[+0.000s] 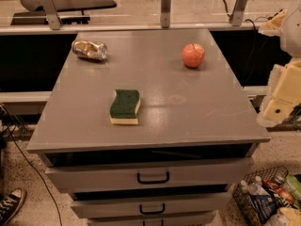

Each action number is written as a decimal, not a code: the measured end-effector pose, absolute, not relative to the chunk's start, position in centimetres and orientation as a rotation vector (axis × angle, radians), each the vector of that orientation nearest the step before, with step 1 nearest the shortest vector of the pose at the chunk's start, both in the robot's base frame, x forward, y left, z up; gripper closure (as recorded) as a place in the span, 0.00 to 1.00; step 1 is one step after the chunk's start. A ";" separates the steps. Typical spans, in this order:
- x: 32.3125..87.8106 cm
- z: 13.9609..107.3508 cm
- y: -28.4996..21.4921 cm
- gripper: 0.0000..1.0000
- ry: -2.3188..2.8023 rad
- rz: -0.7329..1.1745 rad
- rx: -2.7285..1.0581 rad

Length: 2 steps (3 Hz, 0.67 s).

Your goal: Pick orange can

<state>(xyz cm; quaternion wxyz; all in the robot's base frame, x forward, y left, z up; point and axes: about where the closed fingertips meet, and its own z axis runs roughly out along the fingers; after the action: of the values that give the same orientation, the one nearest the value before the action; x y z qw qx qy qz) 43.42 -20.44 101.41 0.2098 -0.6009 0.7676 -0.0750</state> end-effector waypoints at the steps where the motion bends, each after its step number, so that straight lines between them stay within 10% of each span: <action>1: 43.4 101.4 -20.4 0.00 2.134 -0.209 -1.671; 2: 44.4 100.5 -19.5 0.00 2.114 -0.160 -1.675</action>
Offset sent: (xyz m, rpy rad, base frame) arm 0.0237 0.0195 -0.0277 0.0801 0.0331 0.0430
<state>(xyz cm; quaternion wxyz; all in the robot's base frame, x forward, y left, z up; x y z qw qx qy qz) 44.37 -19.49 100.48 0.2183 -0.6049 0.7636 -0.0579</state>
